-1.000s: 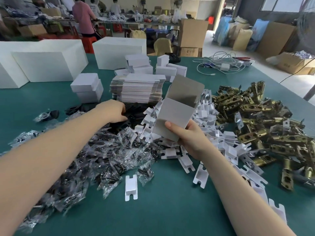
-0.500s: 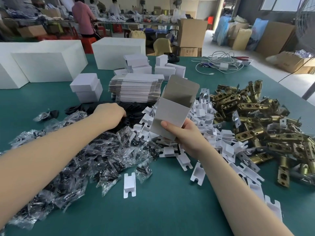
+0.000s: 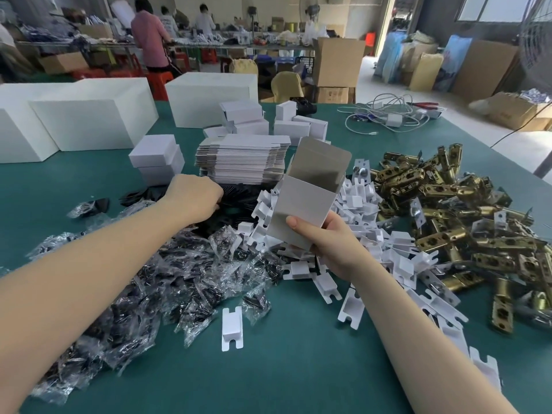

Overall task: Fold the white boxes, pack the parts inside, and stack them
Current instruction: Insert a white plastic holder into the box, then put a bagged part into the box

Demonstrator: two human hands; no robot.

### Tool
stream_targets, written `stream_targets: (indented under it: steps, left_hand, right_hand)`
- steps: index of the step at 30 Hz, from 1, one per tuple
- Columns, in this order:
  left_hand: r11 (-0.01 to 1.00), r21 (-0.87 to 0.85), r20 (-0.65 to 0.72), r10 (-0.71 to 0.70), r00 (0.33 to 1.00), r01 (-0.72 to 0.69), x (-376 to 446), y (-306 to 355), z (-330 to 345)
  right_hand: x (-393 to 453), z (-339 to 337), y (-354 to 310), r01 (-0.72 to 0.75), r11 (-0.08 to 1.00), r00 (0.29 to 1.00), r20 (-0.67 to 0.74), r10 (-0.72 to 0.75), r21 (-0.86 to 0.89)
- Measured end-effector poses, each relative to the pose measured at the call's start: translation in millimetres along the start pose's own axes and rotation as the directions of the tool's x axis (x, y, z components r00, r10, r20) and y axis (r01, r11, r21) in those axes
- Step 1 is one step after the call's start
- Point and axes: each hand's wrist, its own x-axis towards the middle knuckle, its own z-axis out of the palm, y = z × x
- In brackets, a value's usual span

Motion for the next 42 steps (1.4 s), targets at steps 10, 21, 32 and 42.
stream_targets:
  steps: [10,21,32,42]
  left_hand:
    - [0.910,-0.414,0.104,0.006,0.995,0.038,-2,3,11]
    - [0.819,-0.535,-0.143,-0.327,0.934,0.205,5,-6,-1]
    - [-0.818,-0.500,0.416,0.061,0.907,0.284,-15,0,-54]
    - [-0.604,-0.753,0.286,0.059,0.956,0.262,-21,7,-40]
  right_hand:
    - [1,-1,2,0.013,1.000,1.000,0.008,-0.013,-0.003]
    - [1,-1,0,0.024,0.999,0.999,0.025,-0.025,0.042]
    - [-1,0,-1,0.021,1.000,1.000,0.022,-0.021,0.007]
    - [-3,1,-3,0.004,1.000,1.000,0.020,-0.005,0.014]
